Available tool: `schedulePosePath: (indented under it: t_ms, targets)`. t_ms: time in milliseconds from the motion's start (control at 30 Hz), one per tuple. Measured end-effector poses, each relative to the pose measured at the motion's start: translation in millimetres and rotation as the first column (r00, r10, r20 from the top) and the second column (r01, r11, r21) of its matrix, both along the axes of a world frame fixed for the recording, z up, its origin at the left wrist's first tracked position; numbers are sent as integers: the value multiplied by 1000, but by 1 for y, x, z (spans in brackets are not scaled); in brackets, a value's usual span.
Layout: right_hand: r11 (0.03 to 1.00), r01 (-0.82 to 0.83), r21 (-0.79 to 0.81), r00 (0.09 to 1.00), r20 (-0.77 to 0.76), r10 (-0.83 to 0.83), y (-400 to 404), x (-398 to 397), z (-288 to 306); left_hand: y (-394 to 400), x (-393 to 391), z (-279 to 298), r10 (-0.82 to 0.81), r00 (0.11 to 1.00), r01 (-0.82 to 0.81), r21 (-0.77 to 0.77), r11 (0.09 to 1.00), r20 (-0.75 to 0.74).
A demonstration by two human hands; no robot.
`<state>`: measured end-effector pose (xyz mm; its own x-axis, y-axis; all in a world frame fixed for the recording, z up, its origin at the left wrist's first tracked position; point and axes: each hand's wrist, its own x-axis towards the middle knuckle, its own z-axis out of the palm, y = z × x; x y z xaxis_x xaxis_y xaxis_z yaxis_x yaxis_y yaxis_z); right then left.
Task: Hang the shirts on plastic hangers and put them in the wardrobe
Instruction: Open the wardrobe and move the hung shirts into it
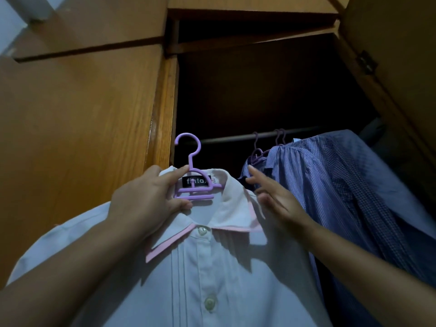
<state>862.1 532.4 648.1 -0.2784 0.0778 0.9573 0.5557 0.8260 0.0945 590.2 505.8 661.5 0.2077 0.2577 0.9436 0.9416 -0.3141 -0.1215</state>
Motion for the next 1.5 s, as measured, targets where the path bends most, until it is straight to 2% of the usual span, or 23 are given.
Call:
schedulePosePath:
  t_ms: [67, 133, 200, 300, 367, 700, 867, 1000, 1200, 1333, 1400, 1500]
  targets:
    - [987, -100, -123, 995, -36, 96, -3, -4, 3, 1, 1, 0, 3, 1000, -3, 12, 1000, 4]
    - [977, -107, -184, 994, -33, 103, -6, -9, 5, 1, 2, 1, -6, 1000, 6, 14, 1000, 11]
    - [983, 83, -163, 995, 68, -72, -10, -11, 6, 0, 4, 1, -26, 999, 26, 15, 1000, 19]
    - [885, 465, -33, 857, 269, -440, -11, -8, 5, 0, 6, 3, -35, 999, 35, 24, 999, 33]
    - [842, 538, 17, 803, 293, -519, -7, -4, 4, -1, 9, 3, -30, 999, 29, 33, 999, 32]
    - [777, 606, 171, 717, 304, -627, 1, 20, 13, 17, 22, 11, -115, 991, 112, 48, 993, 69]
    - [761, 609, 226, 721, 244, -649, 4, 40, 20, 19, 41, 16, -130, 988, 124, 76, 989, 78]
    - [694, 639, 331, 688, 157, -709, 8, 61, 31, 20, 61, 23, -161, 984, 154, 85, 984, 82]
    - [648, 714, 266, 643, 118, -757, 12, 92, 34, 26, 77, 31, -197, 979, 200, 68, 977, -50]
    - [655, 738, 161, 654, 69, -753, 21, 116, 34, 30, 63, 33, 3, 992, 17, 153, 988, -129]
    - [662, 742, 111, 665, 10, -747, 24, 127, 34, 33, 50, 29, 107, 988, -87, 178, 980, -108]
    - [628, 773, 91, 633, -42, -773, 28, 134, 35, 30, 32, 20, 197, 977, -181, 161, 970, -85]
